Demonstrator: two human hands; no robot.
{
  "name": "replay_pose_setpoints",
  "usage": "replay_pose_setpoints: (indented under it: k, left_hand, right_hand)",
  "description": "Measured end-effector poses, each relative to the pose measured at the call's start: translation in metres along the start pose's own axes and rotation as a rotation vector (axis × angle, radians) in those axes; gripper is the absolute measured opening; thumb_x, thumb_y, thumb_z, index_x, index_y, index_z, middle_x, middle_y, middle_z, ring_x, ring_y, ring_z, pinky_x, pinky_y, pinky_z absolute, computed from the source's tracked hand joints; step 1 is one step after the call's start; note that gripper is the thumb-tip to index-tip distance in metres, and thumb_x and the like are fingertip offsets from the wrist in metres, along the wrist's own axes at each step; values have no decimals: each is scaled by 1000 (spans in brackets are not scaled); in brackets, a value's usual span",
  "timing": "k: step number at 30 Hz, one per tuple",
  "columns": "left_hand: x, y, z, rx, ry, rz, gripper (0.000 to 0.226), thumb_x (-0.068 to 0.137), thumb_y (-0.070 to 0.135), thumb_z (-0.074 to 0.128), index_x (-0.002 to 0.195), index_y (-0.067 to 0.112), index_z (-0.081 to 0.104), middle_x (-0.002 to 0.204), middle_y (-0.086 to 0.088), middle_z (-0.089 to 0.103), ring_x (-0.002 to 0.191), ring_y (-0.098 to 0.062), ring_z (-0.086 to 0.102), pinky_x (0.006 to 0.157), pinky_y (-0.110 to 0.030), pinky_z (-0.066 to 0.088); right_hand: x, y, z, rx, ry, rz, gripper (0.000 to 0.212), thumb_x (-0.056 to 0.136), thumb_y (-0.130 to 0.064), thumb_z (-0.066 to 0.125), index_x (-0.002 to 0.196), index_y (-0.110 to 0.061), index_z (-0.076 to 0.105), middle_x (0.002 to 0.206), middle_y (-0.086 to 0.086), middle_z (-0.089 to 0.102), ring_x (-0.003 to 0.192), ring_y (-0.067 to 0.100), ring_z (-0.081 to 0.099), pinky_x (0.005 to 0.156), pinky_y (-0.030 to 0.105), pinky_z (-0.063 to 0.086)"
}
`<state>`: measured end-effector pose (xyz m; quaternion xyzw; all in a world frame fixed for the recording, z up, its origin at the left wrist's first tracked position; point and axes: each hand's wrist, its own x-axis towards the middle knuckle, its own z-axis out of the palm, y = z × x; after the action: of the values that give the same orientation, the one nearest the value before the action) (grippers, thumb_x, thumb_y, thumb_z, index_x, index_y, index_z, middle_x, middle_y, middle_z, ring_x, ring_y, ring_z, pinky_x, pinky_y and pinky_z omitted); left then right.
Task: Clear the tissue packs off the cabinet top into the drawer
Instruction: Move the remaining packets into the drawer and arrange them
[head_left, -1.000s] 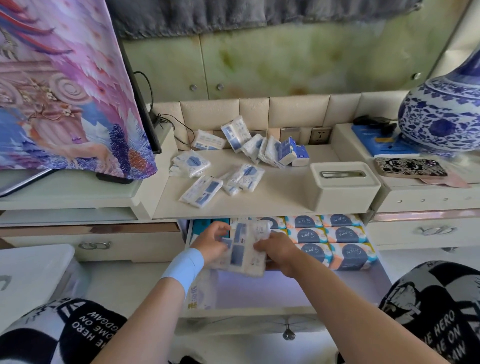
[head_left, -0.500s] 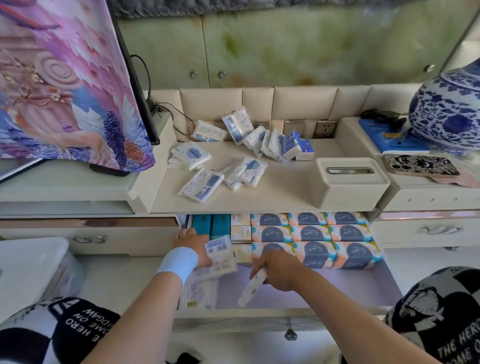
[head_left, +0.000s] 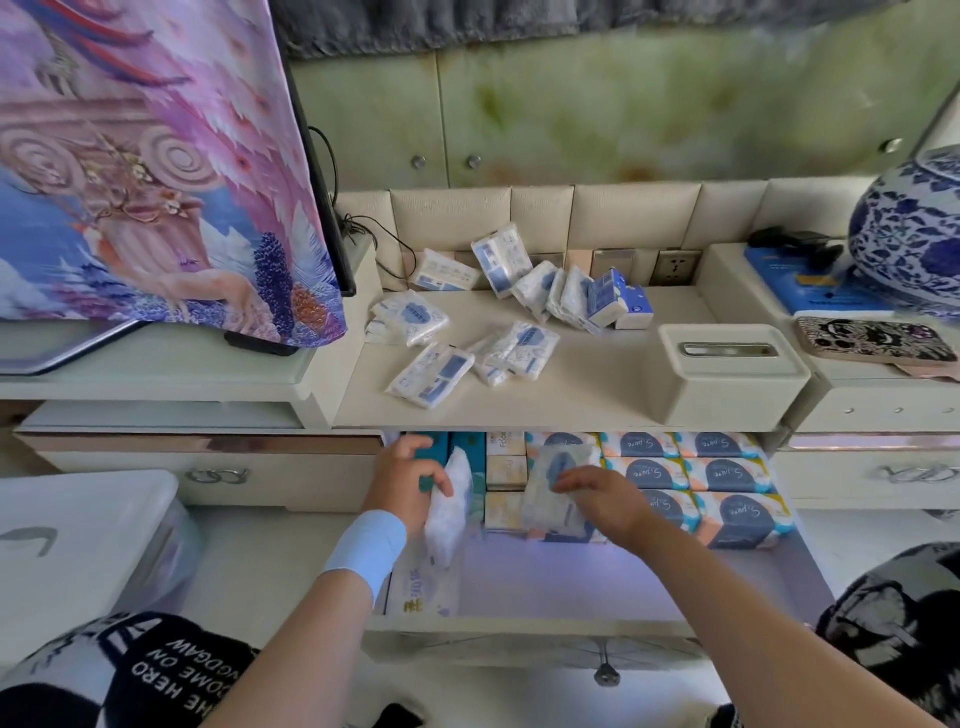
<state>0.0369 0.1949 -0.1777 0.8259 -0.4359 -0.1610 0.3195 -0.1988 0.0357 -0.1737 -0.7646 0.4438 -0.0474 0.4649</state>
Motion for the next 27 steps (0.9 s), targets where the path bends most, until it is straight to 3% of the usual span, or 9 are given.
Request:
replay_pose_setpoints:
  k: [3, 7, 9, 11, 15, 18, 21, 24, 27]
  left_hand:
    - [-6, -4, -3, 33, -142, -213, 58, 84, -10, 46, 52, 33, 70, 103, 3, 65, 93, -20, 60, 78, -25, 46]
    - [-3, 2, -9, 14, -161, -370, 45, 94, 4, 38, 79, 24, 75, 101, 3, 60, 92, -24, 59, 78, -26, 43]
    - [-4, 6, -9, -8, -188, -397, 30, 94, 15, 46, 78, 19, 71, 85, 2, 57, 84, -22, 57, 73, -25, 41]
    - [-7, 11, -9, 2, -199, -378, 18, 88, 25, 61, 72, 18, 60, 74, 1, 56, 71, -18, 54, 65, -24, 40]
    - [-9, 15, -7, 127, -160, -370, 32, 81, 29, 75, 94, 19, 48, 92, -2, 59, 77, -18, 55, 70, -30, 46]
    - [-4, 14, -6, 150, -175, -358, 59, 82, 18, 71, 127, 26, 34, 114, -7, 59, 87, -25, 61, 76, -37, 53]
    - [2, 15, -5, 215, -288, -290, 93, 85, 2, 57, 152, 41, 6, 144, -6, 43, 104, -27, 59, 75, -33, 48]
    - [7, 15, 2, 341, -373, -259, 88, 87, 2, 51, 152, 44, 8, 147, -6, 33, 118, -29, 52, 88, -37, 50]
    - [8, 11, 11, 384, -386, -291, 65, 92, 23, 57, 149, 35, 28, 147, -7, 31, 124, -31, 48, 97, -38, 47]
  right_hand:
    - [0, 7, 9, -222, 67, 102, 36, 85, -20, 49, 114, -31, 68, 115, -3, 61, 101, 24, 57, 89, 32, 46]
    - [5, 5, 18, -419, 196, 122, 29, 86, -35, 55, 112, -33, 66, 119, 0, 59, 109, 24, 55, 100, 43, 42]
    - [7, 1, 28, -510, 244, 120, 42, 85, -49, 58, 122, -31, 58, 126, 0, 51, 117, 24, 48, 97, 44, 41]
    - [9, -2, 40, -506, 278, 172, 67, 76, -66, 61, 129, -27, 46, 131, 2, 43, 122, 26, 42, 93, 44, 42]
    - [15, 1, 65, -482, 317, 180, 103, 61, -69, 73, 140, -23, 26, 141, 6, 30, 127, 29, 36, 94, 44, 43]
    - [19, 6, 74, -500, 388, 165, 101, 63, -57, 75, 140, -21, 20, 144, 6, 28, 128, 27, 36, 94, 42, 43]
    - [21, 6, 76, -538, 373, 172, 90, 70, -46, 66, 142, -22, 17, 146, 5, 26, 134, 29, 30, 95, 46, 41]
    - [21, 4, 74, -623, 290, 180, 82, 71, -47, 58, 141, -26, 19, 146, 6, 22, 138, 33, 21, 99, 56, 31]
    - [16, 6, 68, -614, 304, 180, 81, 68, -60, 60, 134, -24, 30, 143, 5, 25, 135, 28, 29, 99, 54, 34]
